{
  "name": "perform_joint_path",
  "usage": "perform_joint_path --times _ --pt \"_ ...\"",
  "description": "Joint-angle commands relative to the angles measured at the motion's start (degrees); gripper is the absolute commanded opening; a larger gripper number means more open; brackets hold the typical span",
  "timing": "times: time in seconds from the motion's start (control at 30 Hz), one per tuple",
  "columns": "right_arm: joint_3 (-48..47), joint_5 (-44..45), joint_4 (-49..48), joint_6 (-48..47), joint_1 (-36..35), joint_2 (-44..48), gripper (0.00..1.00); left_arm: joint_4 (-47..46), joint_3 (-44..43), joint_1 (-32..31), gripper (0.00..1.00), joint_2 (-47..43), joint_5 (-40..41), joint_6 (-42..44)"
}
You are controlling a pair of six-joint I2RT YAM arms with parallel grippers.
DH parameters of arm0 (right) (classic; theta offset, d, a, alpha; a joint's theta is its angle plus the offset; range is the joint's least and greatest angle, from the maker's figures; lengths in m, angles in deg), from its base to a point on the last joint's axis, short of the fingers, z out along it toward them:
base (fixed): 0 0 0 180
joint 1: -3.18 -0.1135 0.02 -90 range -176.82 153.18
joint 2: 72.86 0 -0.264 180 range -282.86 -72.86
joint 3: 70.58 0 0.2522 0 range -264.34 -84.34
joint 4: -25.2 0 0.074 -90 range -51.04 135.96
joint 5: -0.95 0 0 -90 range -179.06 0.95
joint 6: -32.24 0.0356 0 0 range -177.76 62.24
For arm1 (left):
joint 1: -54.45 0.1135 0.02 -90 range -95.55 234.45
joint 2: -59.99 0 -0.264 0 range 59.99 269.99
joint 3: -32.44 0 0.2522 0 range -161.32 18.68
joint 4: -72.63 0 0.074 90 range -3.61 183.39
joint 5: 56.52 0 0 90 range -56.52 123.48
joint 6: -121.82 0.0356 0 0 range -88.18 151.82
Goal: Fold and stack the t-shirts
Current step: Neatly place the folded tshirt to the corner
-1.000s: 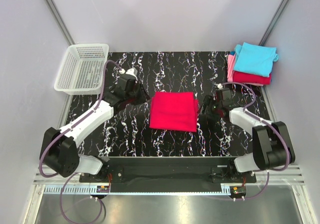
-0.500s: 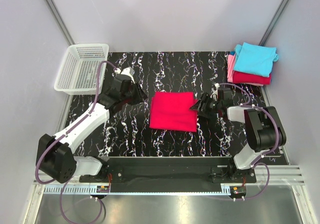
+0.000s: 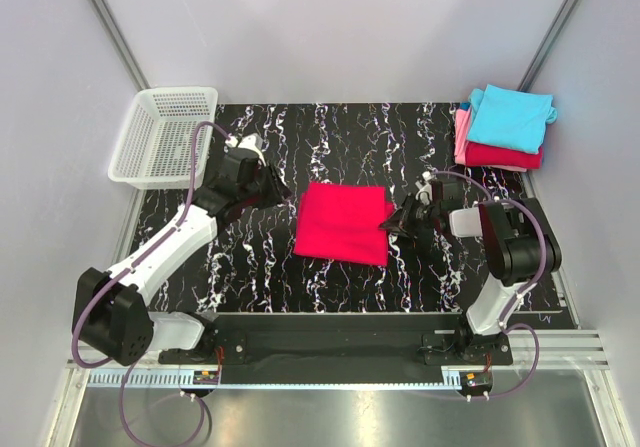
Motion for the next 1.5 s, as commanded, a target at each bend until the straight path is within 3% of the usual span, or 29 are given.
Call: perform_joint_path --times 0.0,0.03,0.3,0.6,0.83,1.1,1.23,1.47 --pt "-1.68 1.28 6.60 -2.85 -0.20 -1.73 0.10 -1.42 0.48 0.62 0.31 -2.39 -0.86 0.89" --pt "-3.00 1.63 7.49 -3.99 -0.20 -1.99 0.00 -1.42 0.57 0.79 0.31 -2.56 -0.86 0.89" --pt "-17.93 10.67 20.39 -7.51 -0.12 -3.48 0.00 -1.07 1.53 1.32 0.31 -4.58 -1.74 0.19" --pt "-53.67 14.28 33.14 -9.53 1.20 -15.17 0.00 -0.89 3.73 1.41 0.31 -6.96 -3.94 -1.40" --pt "-75.84 24.54 44.39 -18.05 2.17 -22.46 0.00 -0.45 4.00 1.50 0.31 -5.73 -4.73 -0.78" --pt "-109.39 31.16 61.19 -22.11 9.27 -32.93 0.00 -0.54 3.64 1.59 0.31 -3.71 -5.78 -0.52" --pt "-116.03 28.71 62.07 -19.30 14.64 -34.78 0.00 -0.54 3.47 1.59 0.31 -2.83 -6.40 -0.52" --pt "-116.83 28.61 61.64 -17.10 23.16 -32.94 0.00 -0.72 3.21 1.59 0.31 -1.69 -7.19 -0.43"
